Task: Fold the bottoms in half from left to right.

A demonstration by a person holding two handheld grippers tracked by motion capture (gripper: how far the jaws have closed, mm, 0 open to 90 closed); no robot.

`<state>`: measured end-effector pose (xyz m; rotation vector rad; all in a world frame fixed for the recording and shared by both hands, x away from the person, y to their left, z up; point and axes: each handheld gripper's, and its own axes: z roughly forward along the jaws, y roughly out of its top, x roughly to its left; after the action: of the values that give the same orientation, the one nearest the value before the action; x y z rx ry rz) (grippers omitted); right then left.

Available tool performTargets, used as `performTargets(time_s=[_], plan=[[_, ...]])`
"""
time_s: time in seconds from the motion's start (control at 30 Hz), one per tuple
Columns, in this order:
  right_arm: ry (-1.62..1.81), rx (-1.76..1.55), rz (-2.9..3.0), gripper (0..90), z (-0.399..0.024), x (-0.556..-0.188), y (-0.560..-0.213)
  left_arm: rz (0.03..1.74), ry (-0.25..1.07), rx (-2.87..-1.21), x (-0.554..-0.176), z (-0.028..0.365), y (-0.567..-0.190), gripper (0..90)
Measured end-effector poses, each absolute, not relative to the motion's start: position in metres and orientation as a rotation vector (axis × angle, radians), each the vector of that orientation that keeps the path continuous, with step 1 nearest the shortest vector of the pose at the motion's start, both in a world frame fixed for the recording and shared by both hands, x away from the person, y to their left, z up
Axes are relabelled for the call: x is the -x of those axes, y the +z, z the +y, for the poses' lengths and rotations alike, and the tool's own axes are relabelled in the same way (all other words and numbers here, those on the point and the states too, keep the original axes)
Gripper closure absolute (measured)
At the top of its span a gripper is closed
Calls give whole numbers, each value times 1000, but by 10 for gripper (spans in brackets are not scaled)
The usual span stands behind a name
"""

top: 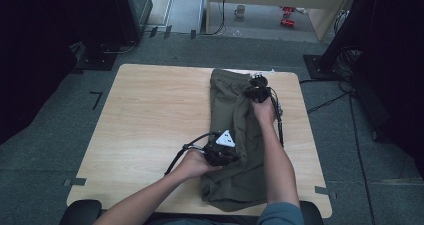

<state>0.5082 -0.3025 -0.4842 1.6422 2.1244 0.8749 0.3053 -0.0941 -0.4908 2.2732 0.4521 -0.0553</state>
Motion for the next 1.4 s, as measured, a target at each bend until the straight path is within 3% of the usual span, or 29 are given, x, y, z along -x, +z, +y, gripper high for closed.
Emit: performTargets(time_s=[0.43,0.6,1.1,1.4], plan=[[857,-1608,2140,884,-299,-508,-501,441,-45,-2349,-320,-81,-507,886],[861,-1608,2136,883,-297,-508,-501,492,-73,-2355,-333,-60,-505,886],[920,-1579,2120,881,-274,-508,-506,682,59,-2342,-382,35,-500,877],[955,-1575,2134,879,-264,-507,-507,796,162,-2343,-405,70,-496,878]])
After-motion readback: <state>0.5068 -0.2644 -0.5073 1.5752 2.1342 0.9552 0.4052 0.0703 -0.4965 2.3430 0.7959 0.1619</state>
